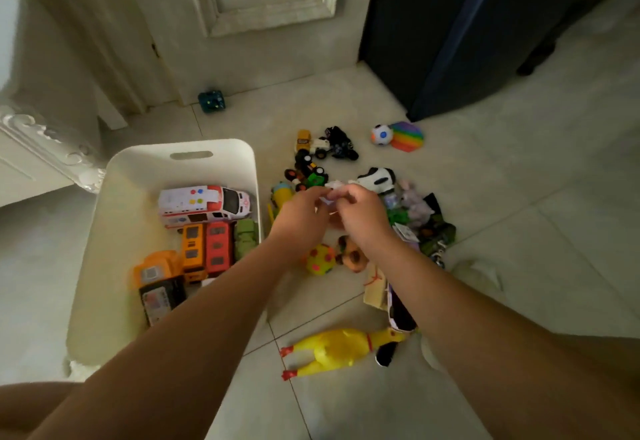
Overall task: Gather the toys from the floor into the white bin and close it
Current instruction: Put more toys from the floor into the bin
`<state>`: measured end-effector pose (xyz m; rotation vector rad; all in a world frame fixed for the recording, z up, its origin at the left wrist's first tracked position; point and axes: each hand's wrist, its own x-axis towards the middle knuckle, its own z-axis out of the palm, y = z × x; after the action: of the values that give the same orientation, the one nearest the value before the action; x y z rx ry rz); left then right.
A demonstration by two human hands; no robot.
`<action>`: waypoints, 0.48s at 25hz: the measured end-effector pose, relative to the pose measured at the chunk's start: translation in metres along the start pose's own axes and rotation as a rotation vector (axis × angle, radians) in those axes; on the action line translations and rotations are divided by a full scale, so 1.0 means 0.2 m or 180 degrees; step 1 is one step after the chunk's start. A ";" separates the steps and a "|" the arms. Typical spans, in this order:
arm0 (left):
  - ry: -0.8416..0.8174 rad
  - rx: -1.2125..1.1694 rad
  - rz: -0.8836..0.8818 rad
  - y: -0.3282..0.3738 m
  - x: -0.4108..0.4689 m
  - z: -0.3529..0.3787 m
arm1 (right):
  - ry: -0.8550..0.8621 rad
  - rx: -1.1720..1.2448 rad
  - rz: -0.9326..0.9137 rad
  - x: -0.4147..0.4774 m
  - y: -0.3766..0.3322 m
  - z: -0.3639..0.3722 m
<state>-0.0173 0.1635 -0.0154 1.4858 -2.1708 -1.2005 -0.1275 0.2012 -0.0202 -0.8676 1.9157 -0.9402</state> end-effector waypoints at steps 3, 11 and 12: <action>-0.0638 -0.0219 -0.0354 0.00 0.03 0.26 | 0.0455 -0.0168 0.0452 0.05 0.33 -0.26; -0.1450 -0.0256 -0.1179 -0.17 0.00 0.66 | -0.0109 -0.1033 0.1571 -0.05 0.98 -0.34; -0.1495 -0.0298 -0.1305 -0.19 -0.01 0.68 | -0.0151 -0.1237 0.1611 -0.05 0.98 -0.30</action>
<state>-0.0746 0.2255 -0.1280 1.8101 -2.0858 -1.9283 -0.2189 0.3219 -0.1592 -0.5588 2.1658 -0.2483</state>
